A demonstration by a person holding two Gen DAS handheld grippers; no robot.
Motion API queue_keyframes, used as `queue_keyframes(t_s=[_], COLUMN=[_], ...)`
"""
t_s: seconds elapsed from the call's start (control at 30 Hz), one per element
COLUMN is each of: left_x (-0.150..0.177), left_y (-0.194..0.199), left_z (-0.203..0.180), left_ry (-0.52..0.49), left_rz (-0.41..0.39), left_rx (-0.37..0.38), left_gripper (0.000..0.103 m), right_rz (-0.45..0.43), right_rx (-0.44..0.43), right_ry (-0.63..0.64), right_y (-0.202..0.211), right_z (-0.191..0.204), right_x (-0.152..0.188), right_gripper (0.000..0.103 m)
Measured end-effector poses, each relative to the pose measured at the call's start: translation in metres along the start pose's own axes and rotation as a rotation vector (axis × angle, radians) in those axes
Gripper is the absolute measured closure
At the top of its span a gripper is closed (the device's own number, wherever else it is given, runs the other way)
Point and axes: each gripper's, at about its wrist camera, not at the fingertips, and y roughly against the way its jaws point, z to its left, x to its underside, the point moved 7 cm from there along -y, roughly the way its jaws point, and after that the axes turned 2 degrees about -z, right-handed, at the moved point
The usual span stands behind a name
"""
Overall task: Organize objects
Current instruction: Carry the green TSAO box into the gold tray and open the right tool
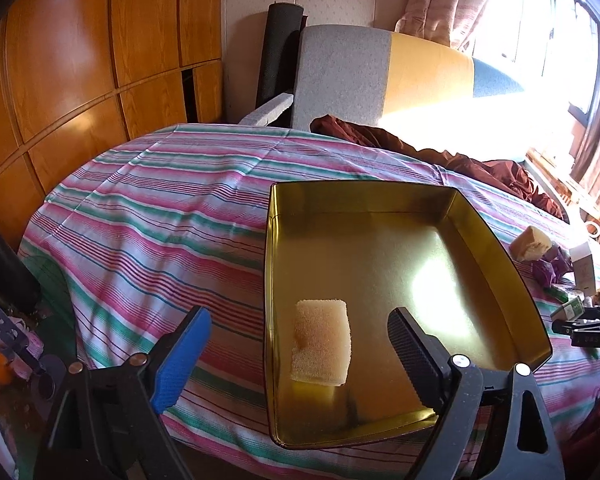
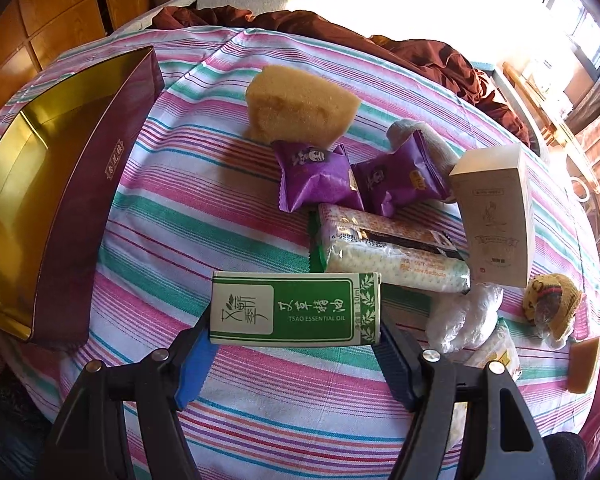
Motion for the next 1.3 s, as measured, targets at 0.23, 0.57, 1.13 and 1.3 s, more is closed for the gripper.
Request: queue_keyframes(t_s=[0.23,0.57,1.13,1.3], left_x=[-0.006,-0.012,-0.023,-0.016], left_y=[0.002,-0.003,0.004,0.000], left_z=[0.018,0.017,0.043,0.065], left_ry=[0.050,0.066,0.110,0.153], left_rz=[-0.021,-0.021,-0.063,-0.049], left_rx=[-0.021,0.009,-0.020,-0.061], left_gripper=[0.012,0.012,0.011,0.011], right_rz=[-0.081,-0.268,-0.217,-0.219], right_rx=[0.001,-0.156,-0.272,-0.238], right_ry=[-0.036,0.100,0.352,0.376], right_y=[0.029,0.085,0.046,0.045], right_z=[0.003,0.087,0.275,0.288], right_x=[-0.009,-0.055,-0.057,-0.053], right_gripper=[0.030,0.030,0.029,0.029])
